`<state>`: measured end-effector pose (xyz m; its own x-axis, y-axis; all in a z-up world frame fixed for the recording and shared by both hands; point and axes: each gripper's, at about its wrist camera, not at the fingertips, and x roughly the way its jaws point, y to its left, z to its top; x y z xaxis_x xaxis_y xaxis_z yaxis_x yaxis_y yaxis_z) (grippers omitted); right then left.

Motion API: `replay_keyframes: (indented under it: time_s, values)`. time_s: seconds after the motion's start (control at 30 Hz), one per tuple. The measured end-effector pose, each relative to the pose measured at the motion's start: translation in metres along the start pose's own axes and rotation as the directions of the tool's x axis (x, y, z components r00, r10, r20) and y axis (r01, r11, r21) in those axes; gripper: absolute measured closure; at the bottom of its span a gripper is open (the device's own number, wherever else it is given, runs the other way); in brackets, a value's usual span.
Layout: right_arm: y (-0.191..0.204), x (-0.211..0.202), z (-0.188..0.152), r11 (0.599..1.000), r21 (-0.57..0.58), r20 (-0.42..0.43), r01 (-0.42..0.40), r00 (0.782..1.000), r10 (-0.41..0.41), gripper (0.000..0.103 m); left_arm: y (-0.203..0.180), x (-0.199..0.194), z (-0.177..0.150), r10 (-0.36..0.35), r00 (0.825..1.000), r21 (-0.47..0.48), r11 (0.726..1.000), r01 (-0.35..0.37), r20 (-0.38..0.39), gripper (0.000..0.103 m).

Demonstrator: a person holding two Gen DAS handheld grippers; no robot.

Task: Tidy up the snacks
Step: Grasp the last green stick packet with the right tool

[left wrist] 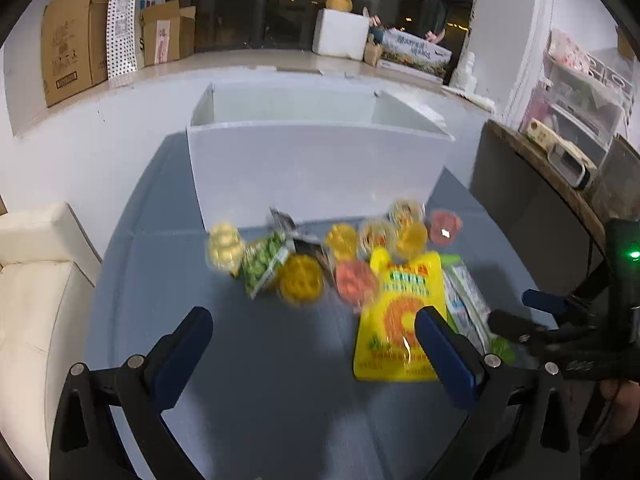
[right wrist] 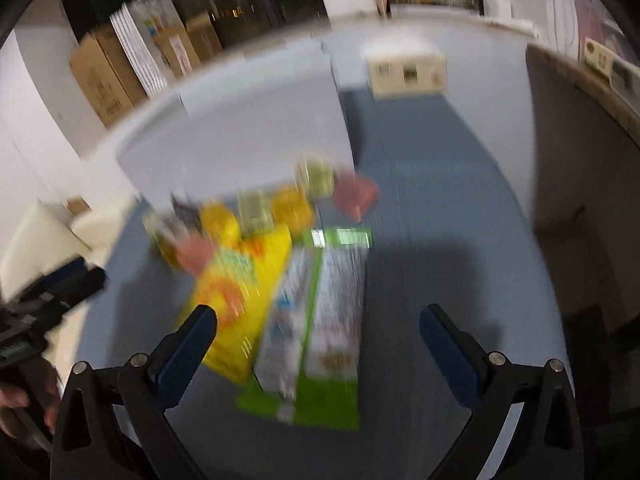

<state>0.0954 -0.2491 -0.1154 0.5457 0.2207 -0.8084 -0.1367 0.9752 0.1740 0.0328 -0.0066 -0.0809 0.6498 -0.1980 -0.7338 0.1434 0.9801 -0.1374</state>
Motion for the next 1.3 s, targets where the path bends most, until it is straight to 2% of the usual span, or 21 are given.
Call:
replay_keyframes:
  time_s: [0.37, 0.47, 0.5, 0.57, 0.6, 0.77, 0.93, 1.1, 1.3]
  values:
    - [0.022, 0.035, -0.01, 0.986, -0.134, -0.123, 0.104, 0.985, -0.12, 0.0, -0.005, 0.014, -0.005, -0.004, 0.999, 0.011, 1.0, 0.005, -0.044, 0.0]
    - [0.017, 0.034, -0.014, 0.987, -0.132, -0.117, 0.088, 0.988, -0.103, 0.0, -0.012, 0.019, -0.007, -0.006, 0.998, 0.032, 0.999, 0.008, -0.059, 0.0]
    - [0.015, 0.033, -0.015, 0.987, -0.132, -0.112, 0.088, 0.988, -0.103, 0.003, -0.014, 0.021, -0.008, -0.005, 0.998, 0.039, 0.999, 0.007, -0.065, 0.0]
    - [0.011, 0.027, -0.015, 0.98, -0.149, -0.086, 0.133, 0.985, -0.147, 0.022, -0.018, 0.026, -0.01, -0.008, 0.997, 0.048, 0.999, 0.012, -0.078, 0.0]
    - [0.007, 0.024, -0.013, 0.983, -0.136, -0.086, 0.12, 0.987, -0.132, 0.031, -0.02, 0.027, -0.011, -0.01, 0.997, 0.051, 0.999, 0.014, -0.082, 0.0]
    - [-0.012, 0.009, -0.019, 0.991, -0.113, -0.089, 0.073, 0.993, -0.083, 0.031, -0.038, 0.041, -0.015, -0.042, 0.991, 0.083, 0.995, 0.053, -0.125, 0.0]
    - [-0.045, -0.012, -0.03, 0.994, -0.054, -0.069, 0.098, 0.992, -0.102, 0.031, -0.059, 0.063, -0.013, -0.087, 0.98, 0.1, 0.989, 0.106, -0.178, 0.0]
    - [-0.068, -0.043, -0.033, 0.993, 0.018, -0.018, 0.113, 0.993, -0.113, 0.031, -0.068, 0.089, -0.006, -0.072, 0.973, 0.086, 0.992, 0.093, -0.217, 0.0]
    - [-0.074, -0.061, -0.03, 0.995, 0.035, 0.023, 0.097, 0.995, -0.098, 0.031, -0.076, 0.105, 0.003, -0.02, 0.978, 0.085, 0.996, 0.039, -0.21, 0.0]
